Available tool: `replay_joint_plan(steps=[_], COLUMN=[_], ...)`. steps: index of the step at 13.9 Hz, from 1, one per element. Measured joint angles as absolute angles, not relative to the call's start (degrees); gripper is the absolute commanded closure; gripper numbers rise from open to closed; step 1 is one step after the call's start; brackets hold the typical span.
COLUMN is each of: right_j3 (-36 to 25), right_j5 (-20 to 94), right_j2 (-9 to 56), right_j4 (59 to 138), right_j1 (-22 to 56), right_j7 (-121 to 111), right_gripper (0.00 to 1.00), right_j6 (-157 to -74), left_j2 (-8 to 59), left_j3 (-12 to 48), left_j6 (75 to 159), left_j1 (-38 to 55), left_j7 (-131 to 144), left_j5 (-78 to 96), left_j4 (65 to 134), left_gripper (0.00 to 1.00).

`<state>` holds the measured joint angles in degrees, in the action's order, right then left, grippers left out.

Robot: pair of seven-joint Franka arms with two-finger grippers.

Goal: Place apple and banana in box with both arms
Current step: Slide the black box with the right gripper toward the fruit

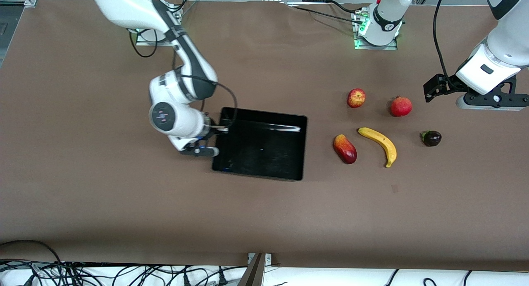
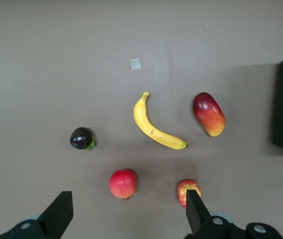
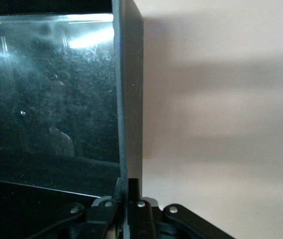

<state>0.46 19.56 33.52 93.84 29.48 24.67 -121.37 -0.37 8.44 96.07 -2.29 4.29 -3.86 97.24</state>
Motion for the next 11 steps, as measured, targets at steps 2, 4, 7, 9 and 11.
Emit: replay_joint_plan(steps=[2,4,7,9,11], right_j3=[0.46,0.45,0.41,0.30,0.24], right_j5=[20.11,20.20,20.19,20.06,20.06], right_j2=[34.70,35.99,37.55,37.68,37.77], right_j4=[92.96,92.89,92.79,92.50,92.42], right_j1=[32.12,34.99,37.91,38.56,38.63], right_j7=[27.15,29.02,29.12,28.30,27.90], right_gripper=[1.00,1.00,1.00,1.00,1.00], right_j6=[-123.52,-127.37,-129.66,-129.67,-129.66], left_j2=[-0.37,-0.34,-0.18,-0.04,0.26], left_j3=[8.40,8.40,8.40,8.42,8.47], left_j6=[96.06,95.96,95.85,95.75,95.72], left_j1=[-2.40,-2.41,-2.41,-2.37,-2.25], left_j7=[4.30,4.30,4.30,4.30,4.30], left_j5=[-3.86,-3.86,-3.86,-3.86,-3.85], left_j4=[97.24,97.24,97.24,97.24,97.24], left_gripper=[0.00,0.00,0.00,0.00,0.00])
